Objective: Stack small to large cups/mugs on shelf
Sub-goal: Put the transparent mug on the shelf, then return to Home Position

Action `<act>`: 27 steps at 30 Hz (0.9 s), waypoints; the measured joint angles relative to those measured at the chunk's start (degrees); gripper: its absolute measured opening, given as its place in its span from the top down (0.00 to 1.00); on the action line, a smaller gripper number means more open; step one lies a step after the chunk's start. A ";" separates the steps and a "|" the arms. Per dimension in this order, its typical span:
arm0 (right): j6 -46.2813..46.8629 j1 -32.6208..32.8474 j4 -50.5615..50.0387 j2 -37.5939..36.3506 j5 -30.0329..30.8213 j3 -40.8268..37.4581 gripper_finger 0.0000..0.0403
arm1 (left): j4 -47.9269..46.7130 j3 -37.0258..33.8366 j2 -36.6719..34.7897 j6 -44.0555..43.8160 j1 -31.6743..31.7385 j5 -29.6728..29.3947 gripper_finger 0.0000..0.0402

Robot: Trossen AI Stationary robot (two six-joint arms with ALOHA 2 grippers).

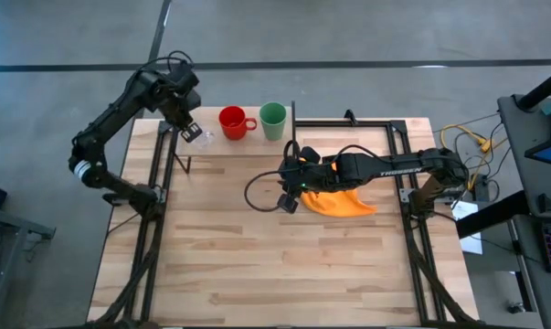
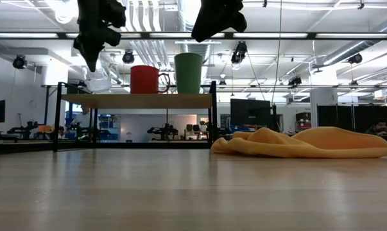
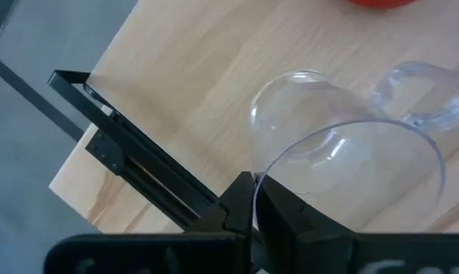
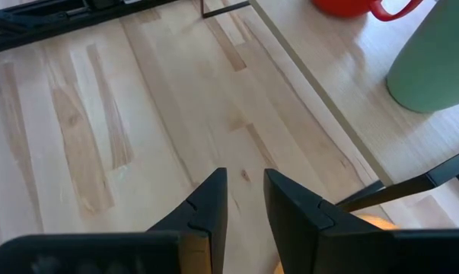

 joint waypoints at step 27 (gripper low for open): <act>-2.54 0.13 -0.45 -2.46 -0.16 -0.02 0.80 | -1.04 10.32 0.47 0.08 -1.40 -0.16 0.72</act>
